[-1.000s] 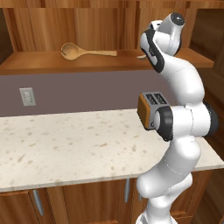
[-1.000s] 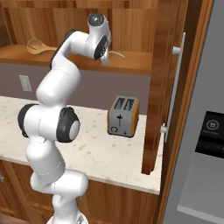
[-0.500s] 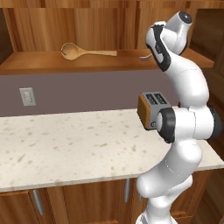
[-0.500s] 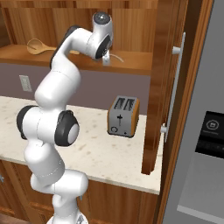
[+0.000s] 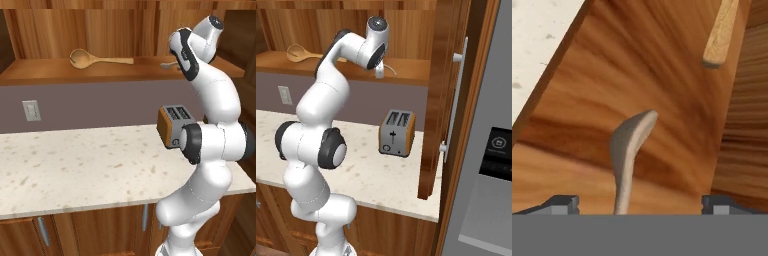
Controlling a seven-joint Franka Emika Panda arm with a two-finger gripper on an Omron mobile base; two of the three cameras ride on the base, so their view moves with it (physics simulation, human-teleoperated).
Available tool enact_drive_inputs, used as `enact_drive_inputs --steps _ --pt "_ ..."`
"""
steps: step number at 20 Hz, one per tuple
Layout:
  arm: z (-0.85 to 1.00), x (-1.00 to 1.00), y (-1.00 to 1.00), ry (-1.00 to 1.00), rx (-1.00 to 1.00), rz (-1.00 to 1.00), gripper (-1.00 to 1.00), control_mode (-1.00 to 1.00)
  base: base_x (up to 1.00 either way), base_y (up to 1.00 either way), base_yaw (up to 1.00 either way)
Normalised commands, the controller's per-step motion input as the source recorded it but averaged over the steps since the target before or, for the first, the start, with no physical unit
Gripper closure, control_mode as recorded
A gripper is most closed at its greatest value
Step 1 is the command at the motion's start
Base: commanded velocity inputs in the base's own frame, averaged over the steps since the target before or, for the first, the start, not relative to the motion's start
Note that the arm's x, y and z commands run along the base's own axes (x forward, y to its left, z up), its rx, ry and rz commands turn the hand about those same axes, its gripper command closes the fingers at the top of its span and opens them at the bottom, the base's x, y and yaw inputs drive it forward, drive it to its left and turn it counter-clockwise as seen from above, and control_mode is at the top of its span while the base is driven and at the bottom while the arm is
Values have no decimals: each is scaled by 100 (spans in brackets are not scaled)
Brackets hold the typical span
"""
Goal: Organize the utensils by type. Pick up the wooden spoons from the counter and place them in the open cabinet. Then pick up the metallic utensils from the counter and place them in the open drawer.
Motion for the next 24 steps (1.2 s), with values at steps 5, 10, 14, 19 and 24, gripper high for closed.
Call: enact_drive_inputs --steps 5,10,14,19,24 --pt "-5 -19 0 0 0 7 -100 -100 0 0 0" --pt "0 -35 0 0 0 6 -100 -100 0 0 0" --pt "0 -48 1 -3 0 4 -100 -100 0 0 0" --pt "0 -54 7 -4 0 0 -100 -100 0 0 0" --pt "0 -66 24 -4 2 -2 -100 -100 0 0 0"
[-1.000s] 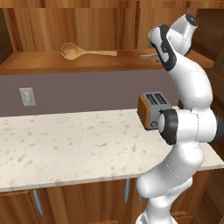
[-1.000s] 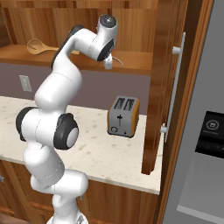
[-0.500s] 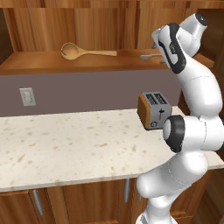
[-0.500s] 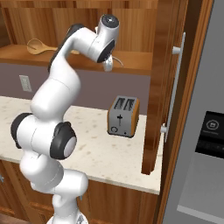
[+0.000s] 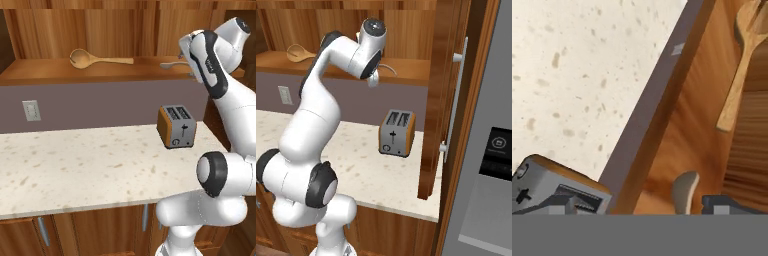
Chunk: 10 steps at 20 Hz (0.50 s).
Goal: Organize the utensils by type. Pick up the wooden spoons from the counter and place them in the open cabinet. Then pick up the metallic utensils from the counter and place them in the open drawer.
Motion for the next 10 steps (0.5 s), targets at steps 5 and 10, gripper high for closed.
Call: enact_drive_inputs --steps 5,10 --pt "0 -73 37 -1 10 -18 -100 -100 0 0 0" --pt "0 -65 30 4 23 -33 -100 -100 0 0 0"
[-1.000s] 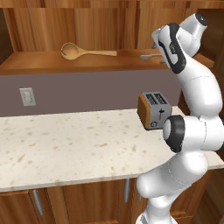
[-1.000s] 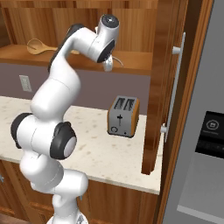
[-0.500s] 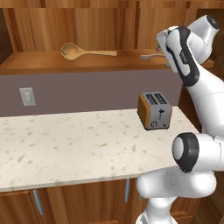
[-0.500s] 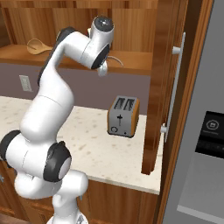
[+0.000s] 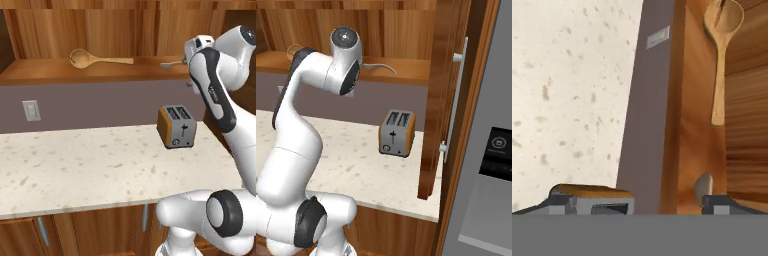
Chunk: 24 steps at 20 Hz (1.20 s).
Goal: Organize the utensils by type. Pick up the wooden spoons from the counter and place them in the open cabinet. Then pick up the metallic utensils from the counter and place them in the open drawer.
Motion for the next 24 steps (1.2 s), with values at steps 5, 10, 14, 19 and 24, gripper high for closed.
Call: enact_drive_inputs --steps 5,10,14,19,24 --pt "0 -61 26 9 34 -52 -100 -100 0 0 0" --pt "0 -67 21 7 41 -52 -100 -100 0 0 0" --pt "-2 -53 1 12 47 -43 -100 -100 0 0 0" --pt "-35 -51 1 2 35 -36 -100 -100 0 0 0" --pt "-23 -36 1 -1 31 -31 -100 -100 0 0 0"
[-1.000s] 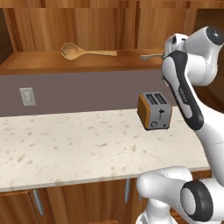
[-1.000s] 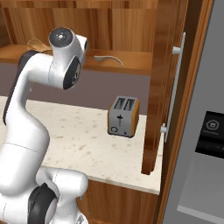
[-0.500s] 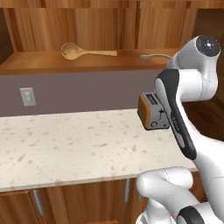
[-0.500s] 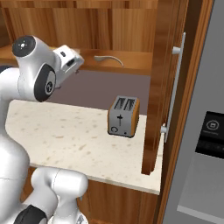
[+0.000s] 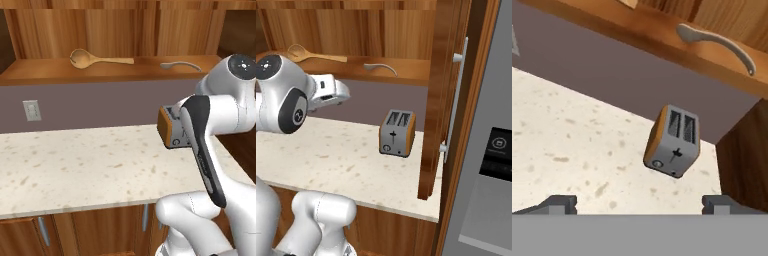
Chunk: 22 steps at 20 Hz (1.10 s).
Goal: Organize the utensils by type. Pick up the wooden spoons from the counter and place them in the open cabinet. Then pick up the metallic utensils from the counter and place them in the open drawer.
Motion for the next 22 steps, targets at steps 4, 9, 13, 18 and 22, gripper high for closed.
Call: enact_drive_inputs --steps 4,9,13,18,22 --pt "-14 -44 0 0 33 -27 -100 -100 0 0 0" --pt "-34 -52 9 0 24 -20 -100 -100 0 0 0" --pt "-36 -30 14 4 17 -18 -100 -100 0 0 0" --pt "-4 -1 0 3 3 -1 -100 -100 0 0 0" --pt "0 -8 0 0 0 0 -100 100 -27 2 0"
